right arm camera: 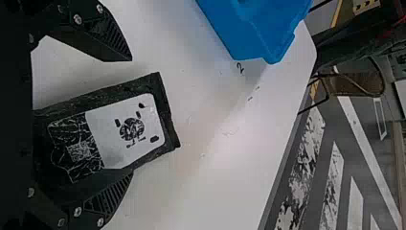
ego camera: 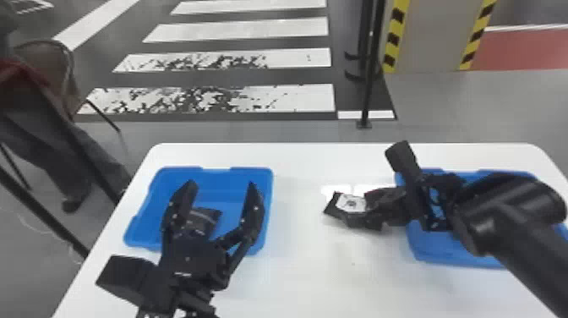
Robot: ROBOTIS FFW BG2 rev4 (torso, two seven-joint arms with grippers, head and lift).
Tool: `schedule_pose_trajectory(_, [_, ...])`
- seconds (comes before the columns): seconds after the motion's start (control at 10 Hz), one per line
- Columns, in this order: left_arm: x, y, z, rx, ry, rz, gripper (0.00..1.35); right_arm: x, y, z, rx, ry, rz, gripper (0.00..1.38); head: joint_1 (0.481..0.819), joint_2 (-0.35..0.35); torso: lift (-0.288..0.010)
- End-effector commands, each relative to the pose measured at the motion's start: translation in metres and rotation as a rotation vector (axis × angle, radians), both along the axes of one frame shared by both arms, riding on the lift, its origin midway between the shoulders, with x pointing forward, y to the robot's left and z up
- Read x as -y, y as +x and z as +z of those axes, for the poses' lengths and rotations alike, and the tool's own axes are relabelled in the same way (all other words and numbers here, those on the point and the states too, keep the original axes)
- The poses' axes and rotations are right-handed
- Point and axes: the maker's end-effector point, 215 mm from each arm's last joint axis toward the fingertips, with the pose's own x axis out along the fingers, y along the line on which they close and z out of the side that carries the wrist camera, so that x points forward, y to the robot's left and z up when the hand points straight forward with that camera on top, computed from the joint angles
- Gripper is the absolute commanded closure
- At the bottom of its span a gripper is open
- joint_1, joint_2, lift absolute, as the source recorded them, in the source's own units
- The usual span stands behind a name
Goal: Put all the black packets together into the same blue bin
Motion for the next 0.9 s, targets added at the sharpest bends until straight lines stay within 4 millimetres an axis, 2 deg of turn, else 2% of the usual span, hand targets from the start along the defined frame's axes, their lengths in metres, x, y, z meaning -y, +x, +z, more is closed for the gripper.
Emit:
schedule_pose_trajectory(0.0, [0.002,0.001,0.000,0.002,-0.001,-0.004,0.14,0.009,-0.004,-0.013,-0.024,-0.014,-0.015,0.21,0.695,0.106,-0.110])
schedule_pose_trajectory(0.1, [0.002,0.000,0.000,0.002,-0.003,-0.004,0.14,0.012,-0.006,-0.018,-0.035,-0.023,-0.022,0.38,0.695,0.099,-0.110])
schedule_pose_trajectory(0.2, [0.000,-0.001,0.000,0.002,-0.004,-0.001,0.14,0.010,-0.005,-0.014,-0.032,-0.015,-0.024,0.89,0.695,0.092,-0.110])
schedule_pose_trajectory(0.3, [-0.001,-0.001,0.001,0.007,-0.004,0.001,0.14,0.001,-0.007,-0.010,-0.036,0.019,-0.029,1.07,0.695,0.091,-0.110])
schedule_pose_trajectory(0.7, [-0.002,-0.003,-0.002,0.000,0.003,0.000,0.14,-0.022,-0.004,0.015,0.025,0.049,0.000,1.10,0.695,0.117,-0.110])
schedule_pose_trajectory(0.8, [-0.004,-0.003,-0.001,0.003,0.004,0.004,0.14,-0.031,-0.001,0.031,0.054,0.082,0.005,1.10,0.695,0.123,-0.110])
